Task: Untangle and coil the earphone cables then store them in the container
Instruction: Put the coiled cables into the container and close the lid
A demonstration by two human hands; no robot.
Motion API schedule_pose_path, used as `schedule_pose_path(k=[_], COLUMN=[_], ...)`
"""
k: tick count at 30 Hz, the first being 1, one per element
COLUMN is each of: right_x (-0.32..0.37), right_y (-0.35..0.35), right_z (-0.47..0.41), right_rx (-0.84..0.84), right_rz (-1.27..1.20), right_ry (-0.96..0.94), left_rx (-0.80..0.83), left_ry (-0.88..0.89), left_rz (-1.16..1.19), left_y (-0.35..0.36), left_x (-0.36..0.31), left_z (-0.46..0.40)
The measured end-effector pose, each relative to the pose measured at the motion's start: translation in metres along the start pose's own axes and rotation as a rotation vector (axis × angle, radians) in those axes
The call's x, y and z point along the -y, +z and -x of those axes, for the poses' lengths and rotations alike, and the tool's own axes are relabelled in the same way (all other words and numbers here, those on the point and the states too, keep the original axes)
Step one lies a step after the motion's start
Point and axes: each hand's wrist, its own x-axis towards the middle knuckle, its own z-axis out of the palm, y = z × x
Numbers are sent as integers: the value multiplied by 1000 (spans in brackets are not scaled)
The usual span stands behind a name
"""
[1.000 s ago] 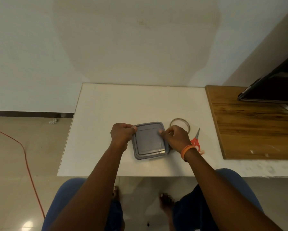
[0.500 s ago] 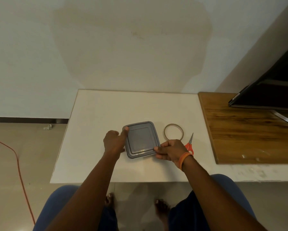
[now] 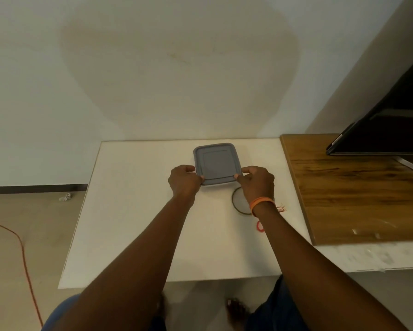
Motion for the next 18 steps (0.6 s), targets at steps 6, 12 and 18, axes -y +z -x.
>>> schedule_pose_path(k=[6,12,18], right_x=[-10,-14,-11], right_y=[-3,-11,-32], right_z=[-19,-19,9], right_rx=[-16,71,389], right_rz=[-50,-87,588], right_ry=[-47,-19,-35], left_rx=[-12,-15,-34], left_ry=[48,52,96], left_rz=[-43,-62,-160], left_y=[18,20,14], left_x=[-14,-10,-9], left_z=[-22,-29,-15])
